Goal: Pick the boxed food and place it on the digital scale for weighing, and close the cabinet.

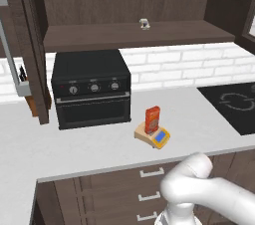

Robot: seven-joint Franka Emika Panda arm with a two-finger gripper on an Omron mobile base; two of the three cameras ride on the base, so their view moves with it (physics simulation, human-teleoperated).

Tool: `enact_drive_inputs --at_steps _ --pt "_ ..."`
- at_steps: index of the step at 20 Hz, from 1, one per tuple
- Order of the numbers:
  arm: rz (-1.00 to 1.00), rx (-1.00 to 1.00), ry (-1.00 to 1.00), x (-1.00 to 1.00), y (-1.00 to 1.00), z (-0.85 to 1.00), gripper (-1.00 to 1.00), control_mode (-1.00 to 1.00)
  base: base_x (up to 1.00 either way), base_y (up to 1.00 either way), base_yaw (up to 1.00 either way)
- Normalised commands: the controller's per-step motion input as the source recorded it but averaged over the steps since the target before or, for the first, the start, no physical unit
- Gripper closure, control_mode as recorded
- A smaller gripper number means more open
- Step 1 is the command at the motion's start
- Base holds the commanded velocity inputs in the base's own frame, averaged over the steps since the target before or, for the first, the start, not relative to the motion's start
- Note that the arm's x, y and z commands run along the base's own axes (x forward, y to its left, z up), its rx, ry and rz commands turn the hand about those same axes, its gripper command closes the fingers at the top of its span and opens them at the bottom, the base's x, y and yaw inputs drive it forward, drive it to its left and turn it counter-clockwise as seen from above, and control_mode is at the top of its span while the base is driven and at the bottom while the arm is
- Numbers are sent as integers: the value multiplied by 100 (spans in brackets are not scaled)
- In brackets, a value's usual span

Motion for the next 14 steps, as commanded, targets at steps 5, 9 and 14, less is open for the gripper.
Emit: enact_drive_inputs --at_steps 5,9,14 --pt "-5 4 0 46 -67 -14 -100 -100 0 0 0" --pt "-5 3 0 50 -71 -5 -100 -100 0 0 0" --pt "-6 0 -2 37 -63 -1 -100 -100 0 0 0"
